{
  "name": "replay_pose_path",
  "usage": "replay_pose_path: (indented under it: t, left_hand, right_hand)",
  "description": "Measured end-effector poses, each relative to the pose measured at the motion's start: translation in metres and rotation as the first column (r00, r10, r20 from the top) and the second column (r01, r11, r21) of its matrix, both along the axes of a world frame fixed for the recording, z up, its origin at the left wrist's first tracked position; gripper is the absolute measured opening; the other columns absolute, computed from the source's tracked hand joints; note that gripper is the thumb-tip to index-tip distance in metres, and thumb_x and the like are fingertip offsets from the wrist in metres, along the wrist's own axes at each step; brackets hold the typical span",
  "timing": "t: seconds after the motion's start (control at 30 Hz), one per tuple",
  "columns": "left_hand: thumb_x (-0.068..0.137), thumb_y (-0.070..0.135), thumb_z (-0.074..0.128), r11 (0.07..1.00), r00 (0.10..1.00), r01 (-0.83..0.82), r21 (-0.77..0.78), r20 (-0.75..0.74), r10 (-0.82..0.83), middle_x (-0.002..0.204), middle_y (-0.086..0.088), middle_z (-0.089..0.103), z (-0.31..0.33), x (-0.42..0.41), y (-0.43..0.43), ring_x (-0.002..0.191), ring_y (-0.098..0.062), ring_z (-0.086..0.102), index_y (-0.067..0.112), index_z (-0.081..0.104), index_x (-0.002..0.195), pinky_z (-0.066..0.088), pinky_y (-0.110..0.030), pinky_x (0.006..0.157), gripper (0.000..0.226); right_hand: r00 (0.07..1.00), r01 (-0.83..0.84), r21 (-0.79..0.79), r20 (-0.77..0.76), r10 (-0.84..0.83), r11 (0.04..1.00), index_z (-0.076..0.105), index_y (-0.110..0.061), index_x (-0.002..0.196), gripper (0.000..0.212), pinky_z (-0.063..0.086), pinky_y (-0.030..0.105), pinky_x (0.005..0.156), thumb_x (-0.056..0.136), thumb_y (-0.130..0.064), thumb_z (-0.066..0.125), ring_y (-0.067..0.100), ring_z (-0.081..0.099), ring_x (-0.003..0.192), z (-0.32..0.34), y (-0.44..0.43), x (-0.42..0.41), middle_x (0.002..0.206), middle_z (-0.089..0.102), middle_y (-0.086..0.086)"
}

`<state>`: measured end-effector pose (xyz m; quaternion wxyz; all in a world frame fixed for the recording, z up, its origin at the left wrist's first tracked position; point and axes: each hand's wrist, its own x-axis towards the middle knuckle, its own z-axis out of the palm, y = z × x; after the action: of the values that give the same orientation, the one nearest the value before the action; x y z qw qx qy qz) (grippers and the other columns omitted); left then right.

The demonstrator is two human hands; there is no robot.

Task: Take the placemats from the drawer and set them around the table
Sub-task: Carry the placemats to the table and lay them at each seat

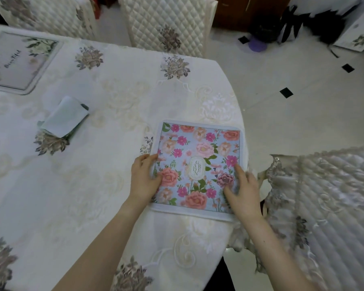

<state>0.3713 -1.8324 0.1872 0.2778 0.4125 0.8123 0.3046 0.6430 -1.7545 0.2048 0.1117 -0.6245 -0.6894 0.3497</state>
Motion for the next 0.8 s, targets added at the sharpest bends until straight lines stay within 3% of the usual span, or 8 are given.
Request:
replay_pose_path:
  t: [0.07, 0.13, 0.23, 0.3, 0.43, 0.53, 0.63, 0.8]
  left_hand:
    - [0.088, 0.015, 0.065, 0.995, 0.983, 0.097, -0.035, -0.153, -0.102, 0.146, -0.013, 0.039, -0.011, 0.0, -0.003, 0.133, -0.028, 0.033, 0.014, 0.054, 0.136, 0.025, -0.03, 0.109, 0.049]
    - [0.096, 0.027, 0.05, 0.976, 0.912, 0.2, -0.082, -0.348, -0.216, 0.151, -0.009, 0.04, -0.024, -0.001, -0.008, 0.137, -0.029, 0.034, 0.016, 0.049, 0.141, 0.031, -0.041, 0.111, 0.047]
    - [0.1, 0.037, 0.031, 0.952, 0.825, 0.261, -0.162, -0.474, -0.307, 0.154, -0.003, 0.036, -0.031, 0.0, -0.015, 0.142, -0.026, 0.032, 0.02, 0.038, 0.148, 0.028, -0.047, 0.115, 0.052]
    - [0.1, 0.038, 0.029, 0.951, 0.804, 0.253, -0.176, -0.509, -0.308, 0.156, -0.001, 0.034, -0.028, 0.0, -0.015, 0.144, -0.025, 0.028, 0.021, 0.036, 0.149, 0.019, -0.048, 0.118, 0.053]
    - [0.099, 0.036, 0.037, 0.938, 0.781, 0.324, -0.122, -0.525, -0.338, 0.158, -0.001, 0.027, -0.009, 0.003, 0.02, 0.149, -0.022, 0.016, 0.017, 0.029, 0.152, 0.008, -0.046, 0.121, 0.057]
    - [0.099, 0.035, 0.03, 0.917, 0.772, 0.389, -0.086, -0.513, -0.375, 0.159, -0.002, 0.024, -0.004, 0.011, 0.075, 0.149, -0.021, 0.015, 0.014, 0.025, 0.153, 0.005, -0.043, 0.121, 0.058]
    - [0.1, 0.036, 0.022, 0.883, 0.741, 0.454, -0.12, -0.499, -0.449, 0.159, -0.005, 0.026, -0.015, 0.014, 0.118, 0.148, -0.023, 0.019, 0.012, 0.026, 0.152, 0.007, -0.041, 0.121, 0.057]
    - [0.101, 0.035, 0.019, 0.872, 0.71, 0.472, -0.133, -0.529, -0.465, 0.159, -0.004, 0.026, -0.045, 0.008, 0.131, 0.148, -0.019, 0.018, 0.011, 0.028, 0.152, 0.011, -0.04, 0.122, 0.056]
  right_hand:
    - [0.953, -0.136, 0.124, 0.286, 0.096, 0.983, 0.03, -0.018, 0.151, 0.064, 0.018, 0.042, 0.118, 0.094, -0.037, 0.05, 0.029, 0.017, 0.141, -0.013, -0.005, -0.001, 0.153, 0.025, 0.016]
    - [0.914, -0.229, 0.198, 0.382, 0.14, 0.953, 0.027, -0.008, 0.152, 0.063, 0.006, 0.039, 0.121, 0.097, -0.038, 0.031, 0.031, 0.015, 0.146, -0.029, -0.011, -0.004, 0.158, 0.022, 0.019]
    - [0.909, -0.245, 0.227, 0.391, 0.142, 0.942, 0.028, -0.001, 0.15, 0.061, 0.003, 0.036, 0.122, 0.098, -0.033, 0.023, 0.028, 0.022, 0.146, -0.042, -0.015, -0.008, 0.156, 0.03, 0.018]
    - [0.912, -0.228, 0.24, 0.392, 0.12, 0.944, 0.03, -0.003, 0.15, 0.06, 0.002, 0.037, 0.122, 0.098, -0.034, 0.024, 0.028, 0.023, 0.146, -0.039, -0.013, -0.01, 0.156, 0.032, 0.016]
    - [0.951, -0.232, 0.313, 0.271, 0.148, 0.921, 0.029, -0.008, 0.151, 0.057, -0.001, 0.034, 0.122, 0.1, -0.032, 0.026, 0.023, 0.019, 0.148, -0.019, 0.009, -0.042, 0.158, 0.028, 0.009]
    - [0.966, -0.243, 0.317, 0.169, 0.197, 0.917, 0.024, -0.009, 0.153, 0.055, 0.008, 0.04, 0.123, 0.101, -0.029, 0.026, 0.021, 0.016, 0.149, -0.016, 0.044, -0.092, 0.16, 0.024, 0.006]
    - [0.964, -0.263, 0.287, 0.116, 0.239, 0.921, 0.017, -0.012, 0.155, 0.054, 0.008, 0.04, 0.123, 0.103, -0.025, 0.028, 0.02, 0.014, 0.15, -0.028, 0.077, -0.131, 0.161, 0.022, 0.004]
    - [0.912, -0.354, 0.308, 0.323, 0.253, 0.883, 0.023, -0.014, 0.154, 0.057, 0.008, 0.042, 0.122, 0.101, -0.033, 0.014, 0.021, 0.015, 0.149, -0.057, 0.096, -0.142, 0.16, 0.024, 0.004]
